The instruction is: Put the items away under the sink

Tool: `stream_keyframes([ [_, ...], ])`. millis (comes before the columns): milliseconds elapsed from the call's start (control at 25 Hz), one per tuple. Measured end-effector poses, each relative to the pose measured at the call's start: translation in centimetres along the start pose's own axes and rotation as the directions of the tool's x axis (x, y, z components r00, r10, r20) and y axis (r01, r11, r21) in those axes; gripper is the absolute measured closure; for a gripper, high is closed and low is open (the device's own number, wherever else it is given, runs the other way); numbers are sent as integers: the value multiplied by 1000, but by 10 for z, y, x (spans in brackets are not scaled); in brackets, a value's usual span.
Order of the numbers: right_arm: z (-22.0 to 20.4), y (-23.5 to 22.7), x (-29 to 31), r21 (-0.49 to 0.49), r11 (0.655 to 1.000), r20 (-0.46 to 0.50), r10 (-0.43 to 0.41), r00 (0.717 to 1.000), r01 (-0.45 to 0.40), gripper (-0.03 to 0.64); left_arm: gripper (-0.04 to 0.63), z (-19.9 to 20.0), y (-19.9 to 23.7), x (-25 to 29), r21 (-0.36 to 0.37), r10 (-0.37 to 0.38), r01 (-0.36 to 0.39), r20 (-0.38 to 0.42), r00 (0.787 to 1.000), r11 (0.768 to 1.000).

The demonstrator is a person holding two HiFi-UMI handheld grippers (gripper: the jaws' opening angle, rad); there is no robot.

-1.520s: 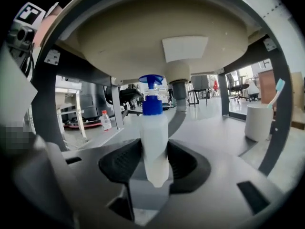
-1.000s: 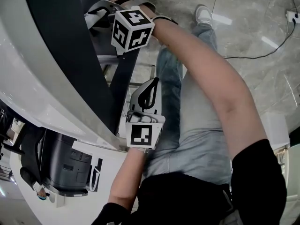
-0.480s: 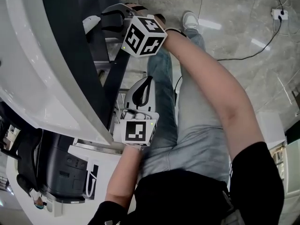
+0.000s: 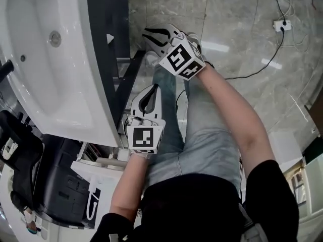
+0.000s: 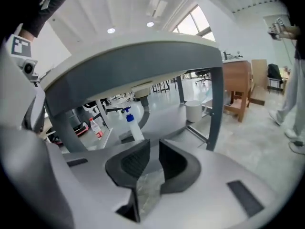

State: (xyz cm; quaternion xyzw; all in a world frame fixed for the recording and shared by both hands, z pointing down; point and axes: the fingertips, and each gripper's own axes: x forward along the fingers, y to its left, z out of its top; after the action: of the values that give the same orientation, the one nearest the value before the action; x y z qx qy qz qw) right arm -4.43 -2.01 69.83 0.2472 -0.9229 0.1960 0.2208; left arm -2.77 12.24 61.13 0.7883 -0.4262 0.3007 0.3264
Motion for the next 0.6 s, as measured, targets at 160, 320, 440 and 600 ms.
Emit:
stream_keyframes([
  [160,34,-15,-44,38,998,27,-55,998,54,551,575,30,2,-10,9,20,-21,51,998,1000],
  [320,77,-16,-90,49,995,53,-90,995,88,554,575,56,1,-30,-10,44,-44,87,995,999],
  [440,111,-12,-123,42,993,64,-112,992,109,554,575,86,-3,-49,-24,51,-48,139,989,999],
  [600,163,0,-157,18,993,99,-122,988,121,554,575,123,-2,-74,-29,63,-58,214,975,998],
])
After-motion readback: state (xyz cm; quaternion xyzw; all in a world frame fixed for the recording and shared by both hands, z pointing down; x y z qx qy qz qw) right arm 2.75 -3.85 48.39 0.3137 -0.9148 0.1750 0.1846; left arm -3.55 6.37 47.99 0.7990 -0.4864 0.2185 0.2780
